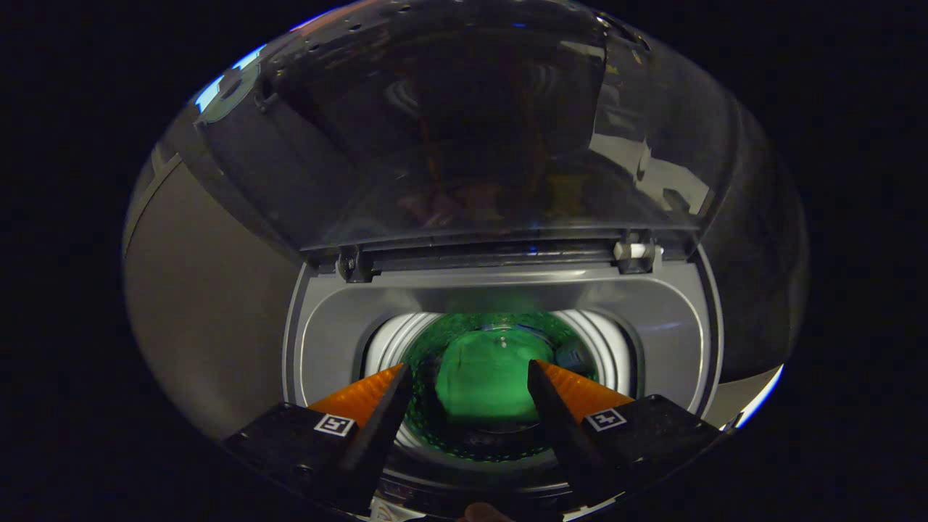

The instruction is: Put the clothes into the washing machine and then close the washing machine lid.

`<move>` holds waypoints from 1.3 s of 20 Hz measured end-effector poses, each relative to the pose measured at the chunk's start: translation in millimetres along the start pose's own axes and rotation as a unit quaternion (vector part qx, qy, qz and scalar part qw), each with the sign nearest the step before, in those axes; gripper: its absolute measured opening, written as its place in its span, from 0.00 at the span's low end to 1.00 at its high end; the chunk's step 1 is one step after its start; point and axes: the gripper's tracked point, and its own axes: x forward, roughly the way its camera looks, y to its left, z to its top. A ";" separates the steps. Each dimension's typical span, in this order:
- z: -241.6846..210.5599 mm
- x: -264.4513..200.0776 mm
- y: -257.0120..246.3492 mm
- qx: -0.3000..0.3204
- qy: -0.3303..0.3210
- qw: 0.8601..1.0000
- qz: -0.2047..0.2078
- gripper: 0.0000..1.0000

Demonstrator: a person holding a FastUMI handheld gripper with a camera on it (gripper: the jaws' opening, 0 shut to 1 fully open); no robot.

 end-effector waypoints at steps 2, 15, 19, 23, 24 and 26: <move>9.1 -6.3 3.3 -0.005 -0.022 1.000 -0.001 0.99; 21.0 -59.6 9.9 -0.014 -0.070 0.997 -0.023 0.99; 40.1 -89.5 14.2 -0.004 -0.106 0.994 -0.023 0.99; 78.8 -121.1 24.4 -0.004 -0.160 0.987 -0.019 0.99; 89.9 -129.6 27.9 -0.007 -0.173 0.985 -0.018 0.99; 111.1 -142.8 35.5 -0.017 -0.196 0.980 -0.015 0.99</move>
